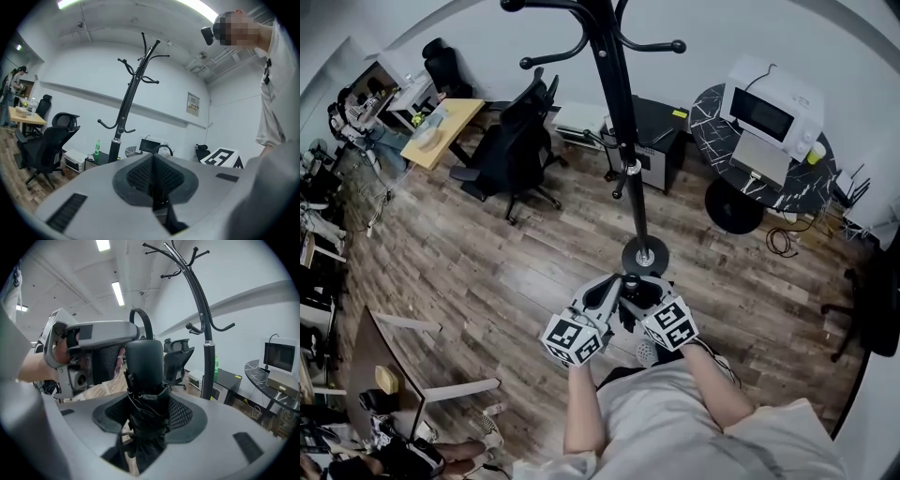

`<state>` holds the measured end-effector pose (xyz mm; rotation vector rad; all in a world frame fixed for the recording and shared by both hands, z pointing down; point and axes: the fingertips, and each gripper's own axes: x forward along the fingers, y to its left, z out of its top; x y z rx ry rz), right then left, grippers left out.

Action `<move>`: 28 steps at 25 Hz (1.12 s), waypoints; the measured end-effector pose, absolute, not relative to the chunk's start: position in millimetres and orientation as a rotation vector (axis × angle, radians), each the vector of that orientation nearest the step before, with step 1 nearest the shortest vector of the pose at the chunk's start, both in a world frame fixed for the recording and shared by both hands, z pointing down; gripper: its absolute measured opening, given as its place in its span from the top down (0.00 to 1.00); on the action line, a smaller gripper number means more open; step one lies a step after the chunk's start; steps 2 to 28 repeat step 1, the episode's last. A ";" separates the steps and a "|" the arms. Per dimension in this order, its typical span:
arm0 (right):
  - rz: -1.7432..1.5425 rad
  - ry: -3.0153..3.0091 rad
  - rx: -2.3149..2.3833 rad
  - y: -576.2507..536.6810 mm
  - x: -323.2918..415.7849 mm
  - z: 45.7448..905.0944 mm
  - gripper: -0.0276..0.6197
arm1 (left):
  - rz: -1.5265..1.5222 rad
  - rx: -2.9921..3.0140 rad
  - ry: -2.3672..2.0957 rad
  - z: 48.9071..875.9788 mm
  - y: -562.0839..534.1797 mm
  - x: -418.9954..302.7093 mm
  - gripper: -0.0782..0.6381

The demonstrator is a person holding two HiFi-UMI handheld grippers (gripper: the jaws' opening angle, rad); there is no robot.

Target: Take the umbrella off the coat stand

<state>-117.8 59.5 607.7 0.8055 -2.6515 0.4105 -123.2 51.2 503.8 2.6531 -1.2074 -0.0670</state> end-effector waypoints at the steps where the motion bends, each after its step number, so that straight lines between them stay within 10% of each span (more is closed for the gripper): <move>1: 0.407 -2.652 0.798 60.8 -119.3 607.6 0.61 | -0.072 2.650 -1.212 503.8 51.7 -124.9 0.86; 28: 0.407 -2.652 0.798 60.8 -119.3 607.6 0.61 | -0.072 2.650 -1.212 503.8 51.7 -124.9 0.86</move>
